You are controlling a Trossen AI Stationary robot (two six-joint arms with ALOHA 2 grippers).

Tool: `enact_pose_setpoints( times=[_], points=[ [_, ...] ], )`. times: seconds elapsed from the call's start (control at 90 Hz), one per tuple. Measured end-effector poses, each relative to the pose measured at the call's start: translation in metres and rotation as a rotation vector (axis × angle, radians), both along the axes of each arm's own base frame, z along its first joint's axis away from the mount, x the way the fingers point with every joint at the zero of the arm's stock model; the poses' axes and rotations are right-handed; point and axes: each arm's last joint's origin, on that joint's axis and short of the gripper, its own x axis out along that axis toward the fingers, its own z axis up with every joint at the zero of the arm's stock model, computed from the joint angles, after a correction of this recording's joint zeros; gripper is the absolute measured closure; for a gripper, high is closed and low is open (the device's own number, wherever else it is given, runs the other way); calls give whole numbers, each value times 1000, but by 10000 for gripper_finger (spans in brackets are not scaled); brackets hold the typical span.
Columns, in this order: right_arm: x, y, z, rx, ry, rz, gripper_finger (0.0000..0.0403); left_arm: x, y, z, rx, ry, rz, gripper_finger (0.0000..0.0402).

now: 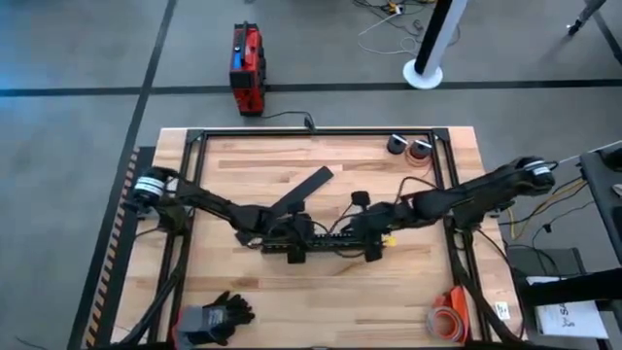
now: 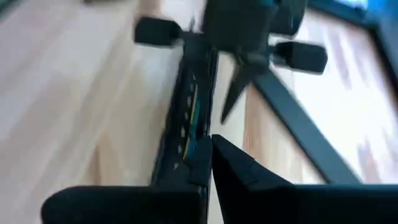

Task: Ziptie cables
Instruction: Put the ziptied cable wires in a black cable duct, then insert the cable duct cover into the cable duct

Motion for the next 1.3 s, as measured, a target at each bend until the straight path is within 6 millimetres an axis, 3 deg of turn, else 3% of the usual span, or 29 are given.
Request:
enact_pose_setpoints(
  times=[0.156,0.244,0.344,0.544,0.678,0.867,1.133,1.3],
  points=[
    [-14,2,23,29,-96,10,364,-15,18,34,-7,-60,109,214],
    [-17,4,22,47,-101,0,333,-27,34,42,3,-75,255,169],
    [-16,6,12,75,-94,-13,296,-38,51,38,-13,-66,372,125],
    [0,9,-12,98,-135,-91,223,-57,65,3,-66,-19,489,66],
    [14,8,-18,28,-209,-213,185,-65,66,-14,-88,-9,516,49],
    [30,10,-20,-43,-207,-191,161,-64,66,-19,-62,0,522,49],
    [55,17,-24,-79,-178,-172,164,-65,68,-17,19,15,552,51],
    [55,16,-40,-140,-1,-163,174,-69,68,-22,-24,64,539,51]
  ],
)
